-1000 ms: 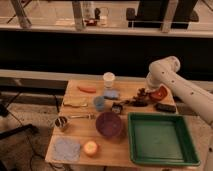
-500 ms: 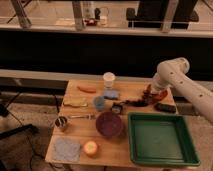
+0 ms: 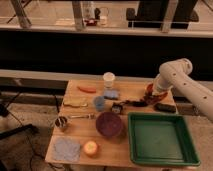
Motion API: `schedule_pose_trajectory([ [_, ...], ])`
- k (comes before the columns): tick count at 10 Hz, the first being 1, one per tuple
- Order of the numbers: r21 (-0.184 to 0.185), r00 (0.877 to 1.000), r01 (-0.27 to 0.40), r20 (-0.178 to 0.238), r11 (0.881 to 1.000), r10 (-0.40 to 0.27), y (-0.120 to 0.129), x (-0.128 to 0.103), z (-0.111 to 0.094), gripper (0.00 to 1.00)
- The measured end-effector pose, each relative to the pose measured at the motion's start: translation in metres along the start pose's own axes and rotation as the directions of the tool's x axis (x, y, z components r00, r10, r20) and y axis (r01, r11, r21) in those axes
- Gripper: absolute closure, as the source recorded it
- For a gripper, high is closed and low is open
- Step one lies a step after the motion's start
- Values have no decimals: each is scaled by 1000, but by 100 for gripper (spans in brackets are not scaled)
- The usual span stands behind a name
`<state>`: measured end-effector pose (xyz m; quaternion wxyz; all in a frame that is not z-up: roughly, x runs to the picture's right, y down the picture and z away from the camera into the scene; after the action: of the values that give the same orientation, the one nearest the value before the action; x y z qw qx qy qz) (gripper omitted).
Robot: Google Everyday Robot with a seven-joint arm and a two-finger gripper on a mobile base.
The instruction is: Place grapes in red bowl
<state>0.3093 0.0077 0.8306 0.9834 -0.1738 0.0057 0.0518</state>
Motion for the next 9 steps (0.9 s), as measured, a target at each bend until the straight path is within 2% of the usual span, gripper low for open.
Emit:
schedule_pose_trajectory([
  [1,19,1000,0,8,1000,0,-1,-3,-4,96],
  [2,36,1000,-1,15,999,0,-2,-8,-10,99],
  [3,54,1000,1,22,999,-2,-5,-16,-18,100],
  [6,147,997,39,58,988,-48,-22,-67,-64,100],
  [7,164,997,49,58,985,-59,-24,-76,-72,100],
  [9,187,996,62,47,980,-72,-31,-82,-73,100],
])
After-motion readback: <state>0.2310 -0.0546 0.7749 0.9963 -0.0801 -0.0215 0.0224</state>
